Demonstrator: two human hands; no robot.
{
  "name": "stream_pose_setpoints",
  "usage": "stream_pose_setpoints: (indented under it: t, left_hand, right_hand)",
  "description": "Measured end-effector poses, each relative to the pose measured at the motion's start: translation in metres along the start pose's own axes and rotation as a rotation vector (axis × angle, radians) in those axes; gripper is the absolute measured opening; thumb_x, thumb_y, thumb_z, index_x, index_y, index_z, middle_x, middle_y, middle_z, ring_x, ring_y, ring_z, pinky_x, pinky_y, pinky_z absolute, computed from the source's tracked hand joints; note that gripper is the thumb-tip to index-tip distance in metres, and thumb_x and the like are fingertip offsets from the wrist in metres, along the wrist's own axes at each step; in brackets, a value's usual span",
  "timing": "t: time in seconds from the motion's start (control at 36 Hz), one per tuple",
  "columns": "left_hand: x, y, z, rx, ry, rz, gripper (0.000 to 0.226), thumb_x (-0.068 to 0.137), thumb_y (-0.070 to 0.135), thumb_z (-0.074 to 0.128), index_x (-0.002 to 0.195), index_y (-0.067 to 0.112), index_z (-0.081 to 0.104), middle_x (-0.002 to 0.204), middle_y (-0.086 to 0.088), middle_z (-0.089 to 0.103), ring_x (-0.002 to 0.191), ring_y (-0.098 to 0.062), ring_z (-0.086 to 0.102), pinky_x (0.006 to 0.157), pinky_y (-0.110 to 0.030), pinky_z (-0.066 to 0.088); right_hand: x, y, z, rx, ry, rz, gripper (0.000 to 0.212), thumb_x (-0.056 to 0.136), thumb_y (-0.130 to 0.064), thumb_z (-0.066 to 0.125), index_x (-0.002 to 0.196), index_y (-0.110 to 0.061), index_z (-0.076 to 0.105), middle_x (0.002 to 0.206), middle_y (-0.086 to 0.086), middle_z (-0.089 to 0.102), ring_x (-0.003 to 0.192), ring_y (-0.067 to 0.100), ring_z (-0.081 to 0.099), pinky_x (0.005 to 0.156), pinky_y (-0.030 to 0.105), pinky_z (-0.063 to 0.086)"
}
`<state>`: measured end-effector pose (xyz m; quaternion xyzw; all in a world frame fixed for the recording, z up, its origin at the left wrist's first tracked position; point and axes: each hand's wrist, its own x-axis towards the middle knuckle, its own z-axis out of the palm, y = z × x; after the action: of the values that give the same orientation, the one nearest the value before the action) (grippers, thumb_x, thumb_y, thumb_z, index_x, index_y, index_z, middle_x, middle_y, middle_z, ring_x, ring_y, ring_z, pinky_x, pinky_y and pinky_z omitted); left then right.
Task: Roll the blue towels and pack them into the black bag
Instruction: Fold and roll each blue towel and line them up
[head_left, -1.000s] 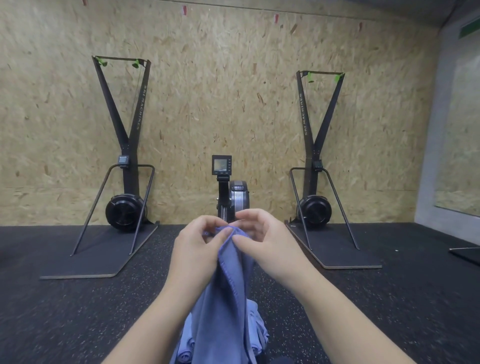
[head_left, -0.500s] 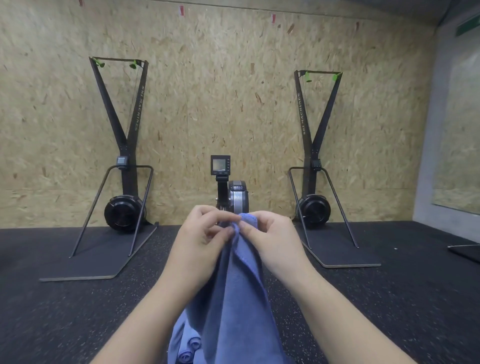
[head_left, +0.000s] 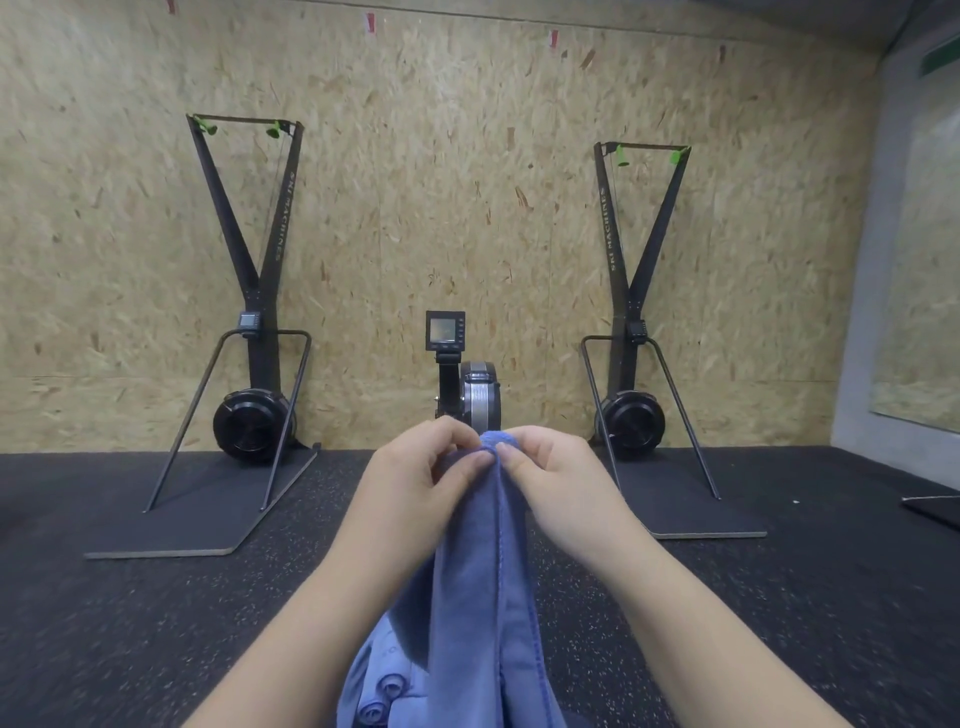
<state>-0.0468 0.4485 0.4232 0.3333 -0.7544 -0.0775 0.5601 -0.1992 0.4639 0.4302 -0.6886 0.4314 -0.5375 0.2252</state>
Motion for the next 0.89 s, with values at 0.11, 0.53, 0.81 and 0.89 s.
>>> stream_pose_setpoints:
  t: [0.11,0.53,0.81,0.89]
  left_hand:
    - [0.001,0.001,0.001,0.040,-0.004,0.052,0.009,0.078,0.035,0.060,0.087,0.032,0.058,0.084,0.013,0.060,0.077,-0.005,0.057,0.068,-0.015,0.042]
    - [0.002,0.004,-0.003,0.066,0.015,-0.009,0.017,0.081,0.015,0.073,0.074,0.023,0.060,0.080,0.015,0.059,0.067,-0.001,0.052,0.061,-0.012,0.039]
    - [0.005,-0.002,0.000,-0.008,-0.055,-0.077,0.019,0.083,0.016,0.071,0.071,0.023,0.058,0.061,0.022,0.056,0.056,0.001,0.048,0.056,-0.013,0.037]
    - [0.007,-0.005,0.002,0.015,-0.098,-0.066,0.017,0.086,0.019,0.069,0.076,0.027,0.057,0.062,0.020,0.056,0.057,0.000,0.048,0.056,-0.013,0.036]
  right_hand:
    - [-0.003,-0.006,0.000,-0.067,-0.086,-0.037,0.025,0.099,-0.011,0.048,0.104,-0.019,0.071,0.099,-0.007,0.073,0.099,0.006,0.065,0.092,0.030,0.050]
    - [-0.008,-0.012,-0.003,-0.133,-0.191,-0.073,0.031,0.098,-0.012,0.042,0.102,-0.023,0.071,0.102,0.002,0.072,0.102,0.021,0.063,0.094,0.045,0.048]
    - [-0.002,-0.005,-0.009,-0.185,-0.154,-0.109,0.019,0.096,-0.017,0.056,0.104,-0.019,0.074,0.097,-0.007,0.073,0.098,0.003,0.064,0.088,0.025,0.049]
    - [0.005,-0.002,-0.013,-0.189,-0.085,-0.131,0.021,0.095,-0.013,0.056,0.100,-0.020,0.074,0.095,-0.010,0.073,0.094,-0.001,0.064,0.085,0.019,0.047]
